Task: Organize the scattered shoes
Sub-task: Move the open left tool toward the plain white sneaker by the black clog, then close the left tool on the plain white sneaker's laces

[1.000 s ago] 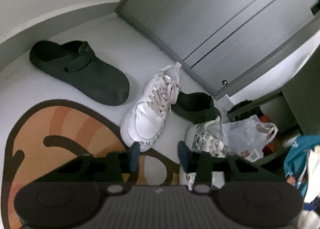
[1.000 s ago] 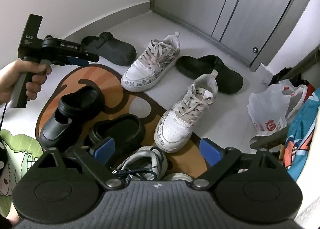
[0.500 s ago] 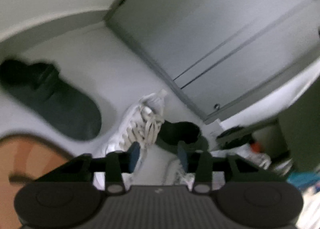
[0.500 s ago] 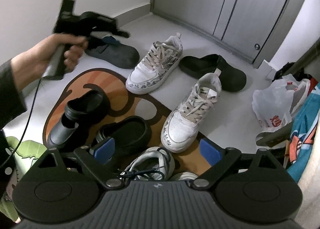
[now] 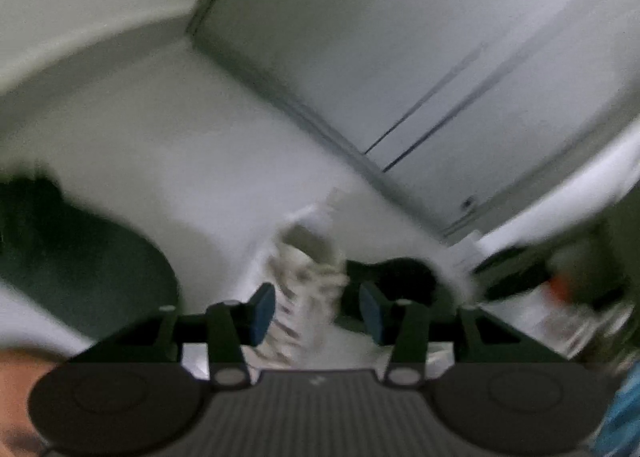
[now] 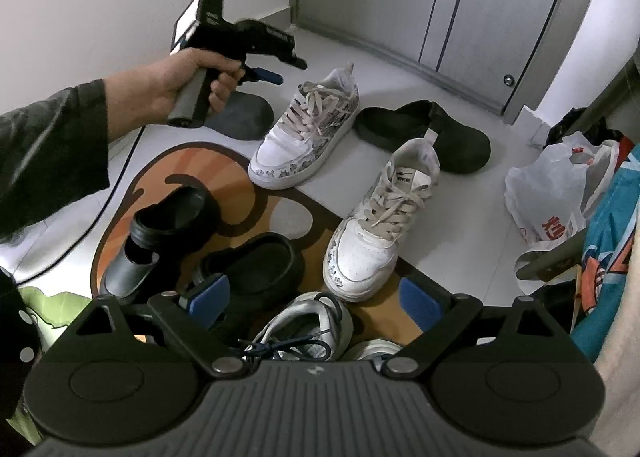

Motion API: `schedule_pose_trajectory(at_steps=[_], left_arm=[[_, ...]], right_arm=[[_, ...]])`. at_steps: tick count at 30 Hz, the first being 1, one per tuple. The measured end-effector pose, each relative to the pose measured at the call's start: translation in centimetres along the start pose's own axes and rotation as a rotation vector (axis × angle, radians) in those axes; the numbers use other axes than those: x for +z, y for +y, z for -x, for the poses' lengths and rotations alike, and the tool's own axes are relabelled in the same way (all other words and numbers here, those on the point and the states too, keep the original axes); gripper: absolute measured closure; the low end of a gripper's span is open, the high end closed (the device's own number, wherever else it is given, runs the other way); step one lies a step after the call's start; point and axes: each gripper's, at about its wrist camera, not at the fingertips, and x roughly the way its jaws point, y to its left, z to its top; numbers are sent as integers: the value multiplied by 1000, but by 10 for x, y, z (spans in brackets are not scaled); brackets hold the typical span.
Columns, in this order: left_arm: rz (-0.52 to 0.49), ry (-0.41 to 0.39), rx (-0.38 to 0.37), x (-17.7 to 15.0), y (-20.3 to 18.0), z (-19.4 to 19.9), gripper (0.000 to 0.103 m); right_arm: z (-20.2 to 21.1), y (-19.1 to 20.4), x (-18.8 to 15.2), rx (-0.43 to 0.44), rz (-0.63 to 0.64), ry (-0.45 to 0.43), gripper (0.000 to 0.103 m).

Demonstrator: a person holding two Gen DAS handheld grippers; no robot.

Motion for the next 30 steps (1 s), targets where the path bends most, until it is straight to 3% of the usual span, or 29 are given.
schedule_pose_trajectory(at_steps=[8, 13, 15, 19, 22, 23, 30], left_arm=[[-220, 105, 2, 15, -23, -28, 51], [-380, 134, 71, 11, -40, -47, 51], [-420, 159, 119, 11, -39, -57, 54], [-471, 159, 147, 13, -42, -61, 54], [-521, 173, 140, 18, -47, -60, 65], [-528, 182, 127, 19, -48, -59, 77], [-703, 313, 157, 17, -65, -73, 80]], right_arm=[[-2, -4, 0, 13, -22, 12, 8], [-3, -5, 0, 16, -31, 16, 8], [-3, -5, 0, 17, -32, 18, 8], [-3, -6, 0, 19, -37, 19, 8], [-3, -7, 0, 23, -42, 20, 8], [-4, -7, 0, 24, -42, 22, 8], [-6, -9, 0, 24, -54, 30, 8]])
